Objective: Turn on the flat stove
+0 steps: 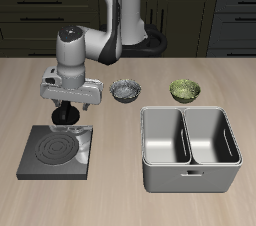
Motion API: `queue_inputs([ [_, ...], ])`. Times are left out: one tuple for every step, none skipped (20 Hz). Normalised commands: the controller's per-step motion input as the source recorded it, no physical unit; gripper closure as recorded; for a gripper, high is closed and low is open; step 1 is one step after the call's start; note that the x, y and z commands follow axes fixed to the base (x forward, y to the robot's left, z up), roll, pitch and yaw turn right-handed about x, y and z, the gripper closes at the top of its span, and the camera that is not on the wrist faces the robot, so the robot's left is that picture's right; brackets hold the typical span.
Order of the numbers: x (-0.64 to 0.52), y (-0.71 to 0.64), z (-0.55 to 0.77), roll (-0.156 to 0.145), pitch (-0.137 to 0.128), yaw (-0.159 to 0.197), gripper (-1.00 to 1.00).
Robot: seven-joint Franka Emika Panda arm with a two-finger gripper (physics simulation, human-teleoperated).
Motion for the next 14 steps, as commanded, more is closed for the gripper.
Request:
queue_inputs([
  [-0.10, -0.17, -0.24, -0.040, 0.034, -0.106, 1.00],
  [-0.17, -0.25, -0.22, -0.011, 0.014, -0.003, 1.00],
  [-0.12, -0.31, -0.14, -0.058, 0.033, -0.066, 1.00],
  [-0.12, -0.28, -0.04, -0.030, 0.000, -0.015, 1.00],
  [-0.13, -0.25, 0.04, -0.018, -0.026, -0.028, 1.00],
  [-0.11, -0.32, 0.09, -0.070, 0.001, -0.002, 1.00],
  [-0.13, -0.29, 0.16, -0.043, -0.039, -0.008, 1.00],
  [-0.19, -0.57, 0.39, -0.073, -0.075, 0.011, 1.00],
  [-0.07, -0.25, 0.24, -0.033, -0.046, 0.005, 1.00],
  [-0.03, -0.15, 0.13, -0.033, -0.025, 0.032, 1.00],
  [-0.08, -0.34, 0.29, -0.016, -0.054, 0.001, 1.00],
  [-0.05, -0.27, 0.19, -0.041, -0.023, 0.007, 1.00],
  [-0.03, -0.27, 0.13, -0.046, -0.018, 0.045, 1.00],
  [-0.01, -0.26, 0.18, -0.040, -0.031, 0.081, 1.00],
])
